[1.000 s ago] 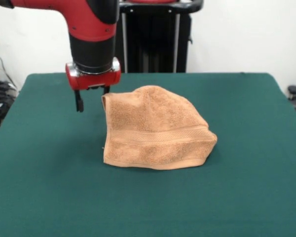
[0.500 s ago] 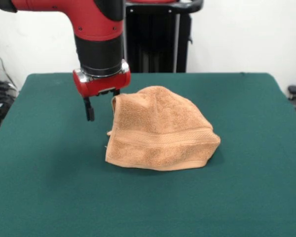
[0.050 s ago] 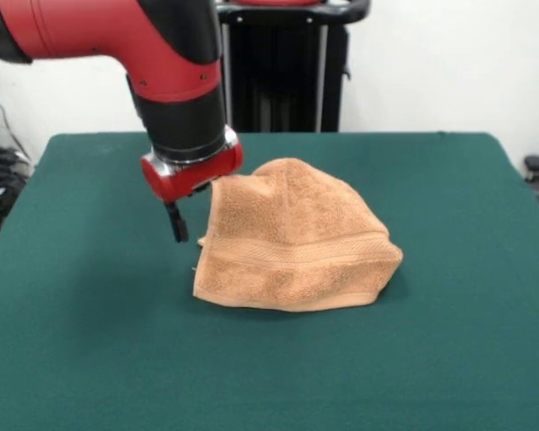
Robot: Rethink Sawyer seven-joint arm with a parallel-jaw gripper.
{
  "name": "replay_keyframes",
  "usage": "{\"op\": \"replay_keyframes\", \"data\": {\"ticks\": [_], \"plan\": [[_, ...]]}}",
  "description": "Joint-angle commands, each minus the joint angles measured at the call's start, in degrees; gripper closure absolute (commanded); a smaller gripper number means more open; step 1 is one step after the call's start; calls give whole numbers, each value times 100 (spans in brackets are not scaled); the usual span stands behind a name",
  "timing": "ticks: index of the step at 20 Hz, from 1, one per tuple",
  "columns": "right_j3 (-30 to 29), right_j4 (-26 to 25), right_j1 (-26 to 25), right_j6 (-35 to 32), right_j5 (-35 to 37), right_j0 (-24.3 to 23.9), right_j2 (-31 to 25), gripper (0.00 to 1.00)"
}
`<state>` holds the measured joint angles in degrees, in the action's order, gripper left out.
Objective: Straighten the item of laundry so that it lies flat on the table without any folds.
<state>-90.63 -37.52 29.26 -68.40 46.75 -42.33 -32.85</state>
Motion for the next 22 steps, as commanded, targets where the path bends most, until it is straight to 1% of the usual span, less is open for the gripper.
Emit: {"op": "replay_keyframes", "data": {"ticks": [1,9,11,13,17,18,22], "plan": [[121,-437,-389,1608,129,240,-530,0],[203,-122,-710,2056,815,120,-679,0],[274,-112,-818,1965,851,132,-625,0],[381,-90,-816,1836,910,62,-531,0],[622,-187,-998,1874,1130,94,-395,0],[537,-243,-1013,1879,1106,16,-332,0],[601,-317,-1018,1671,1187,68,-200,0]]}}
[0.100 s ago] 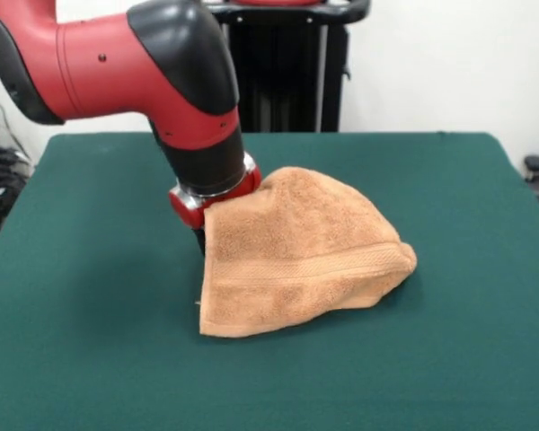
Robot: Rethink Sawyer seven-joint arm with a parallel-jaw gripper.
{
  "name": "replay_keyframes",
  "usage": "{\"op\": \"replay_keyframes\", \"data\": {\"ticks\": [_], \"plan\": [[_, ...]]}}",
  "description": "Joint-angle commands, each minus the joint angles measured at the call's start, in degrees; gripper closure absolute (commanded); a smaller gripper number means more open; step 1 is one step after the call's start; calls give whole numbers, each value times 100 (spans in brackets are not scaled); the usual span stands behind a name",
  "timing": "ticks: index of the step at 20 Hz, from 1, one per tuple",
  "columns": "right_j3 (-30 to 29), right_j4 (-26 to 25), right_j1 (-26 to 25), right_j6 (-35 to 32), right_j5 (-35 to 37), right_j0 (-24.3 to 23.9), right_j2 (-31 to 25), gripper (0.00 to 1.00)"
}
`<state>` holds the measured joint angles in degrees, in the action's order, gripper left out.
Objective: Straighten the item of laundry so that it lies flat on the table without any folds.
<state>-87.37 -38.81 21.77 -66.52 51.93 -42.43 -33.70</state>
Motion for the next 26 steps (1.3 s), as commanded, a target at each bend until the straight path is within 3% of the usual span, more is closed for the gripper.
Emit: {"op": "replay_keyframes", "data": {"ticks": [1,4,5,7,8,12,26], "plan": [[294,-209,-261,1434,700,104,-86,0],[343,-217,-248,1327,792,193,-62,0],[331,-264,-260,1431,756,163,-120,100],[410,-215,-211,860,783,329,79,100],[338,-265,-170,1188,819,289,-31,100],[113,-192,155,578,861,328,209,100],[-548,-156,1143,395,2313,733,818,100]]}}
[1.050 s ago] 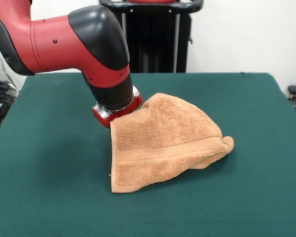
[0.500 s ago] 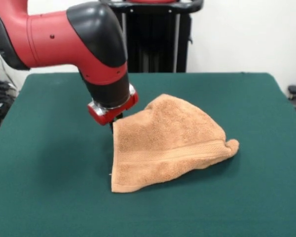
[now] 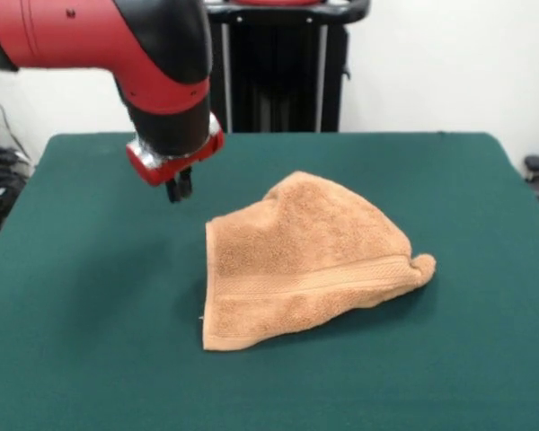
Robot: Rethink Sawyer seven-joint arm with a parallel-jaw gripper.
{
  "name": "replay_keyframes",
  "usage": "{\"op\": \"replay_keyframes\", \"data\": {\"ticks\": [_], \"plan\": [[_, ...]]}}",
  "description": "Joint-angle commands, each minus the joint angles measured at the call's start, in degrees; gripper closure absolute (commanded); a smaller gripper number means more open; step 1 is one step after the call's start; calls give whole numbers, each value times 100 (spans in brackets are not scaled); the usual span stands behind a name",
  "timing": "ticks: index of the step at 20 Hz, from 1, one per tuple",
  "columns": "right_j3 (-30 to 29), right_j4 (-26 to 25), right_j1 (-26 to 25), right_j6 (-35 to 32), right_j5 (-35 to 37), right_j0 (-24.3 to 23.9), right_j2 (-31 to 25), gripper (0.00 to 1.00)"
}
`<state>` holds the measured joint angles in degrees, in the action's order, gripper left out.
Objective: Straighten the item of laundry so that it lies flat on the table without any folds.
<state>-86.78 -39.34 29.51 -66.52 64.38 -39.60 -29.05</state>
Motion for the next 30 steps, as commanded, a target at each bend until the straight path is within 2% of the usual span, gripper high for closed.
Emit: {"op": "replay_keyframes", "data": {"ticks": [1,4,6,10,12,15,24,30], "plan": [[-633,-110,405,364,1099,460,377,100],[-768,-56,411,299,847,407,310,100],[-853,157,261,230,332,235,88,100],[-1165,481,-46,202,-1170,-236,-459,100],[-1232,462,-217,182,-1812,-395,-609,100],[-1237,348,-389,87,-2410,-474,-679,100],[-1269,489,-521,-69,-2979,-443,-635,100],[-1322,649,-488,-303,-2969,-294,-544,100]]}}
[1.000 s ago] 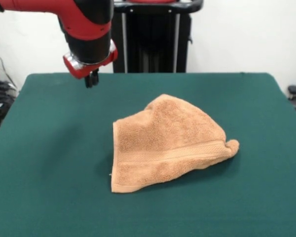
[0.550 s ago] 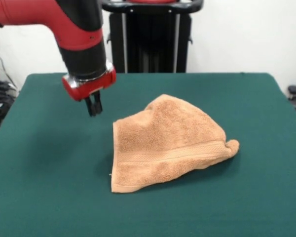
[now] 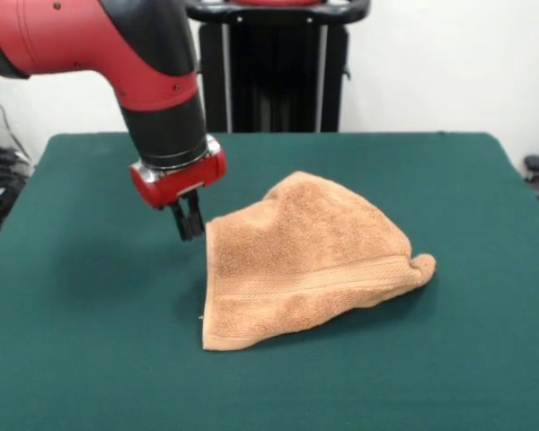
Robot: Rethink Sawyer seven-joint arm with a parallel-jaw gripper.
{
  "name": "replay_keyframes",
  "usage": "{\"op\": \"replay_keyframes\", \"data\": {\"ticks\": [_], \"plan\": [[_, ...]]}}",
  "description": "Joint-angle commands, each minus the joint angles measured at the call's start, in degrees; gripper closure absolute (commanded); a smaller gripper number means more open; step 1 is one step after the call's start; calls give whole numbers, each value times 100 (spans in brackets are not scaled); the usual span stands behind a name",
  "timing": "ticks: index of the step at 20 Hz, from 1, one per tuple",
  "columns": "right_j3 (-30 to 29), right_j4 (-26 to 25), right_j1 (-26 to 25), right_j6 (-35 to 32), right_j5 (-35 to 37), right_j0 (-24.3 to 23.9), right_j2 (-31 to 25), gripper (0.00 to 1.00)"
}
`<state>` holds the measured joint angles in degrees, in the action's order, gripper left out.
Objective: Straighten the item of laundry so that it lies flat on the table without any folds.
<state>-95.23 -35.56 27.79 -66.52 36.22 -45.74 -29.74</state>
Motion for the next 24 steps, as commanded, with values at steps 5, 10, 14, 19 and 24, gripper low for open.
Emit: {"op": "replay_keyframes", "data": {"ticks": [5,10,14,19,24], "plan": [[-547,397,-264,-382,-165,378,-433,0],[-485,418,-420,-304,-315,345,-462,0],[-509,521,-642,-354,-601,214,-604,0],[-495,587,-845,-340,-664,177,-649,0],[-540,596,-1071,-291,-759,123,-684,0]]}}
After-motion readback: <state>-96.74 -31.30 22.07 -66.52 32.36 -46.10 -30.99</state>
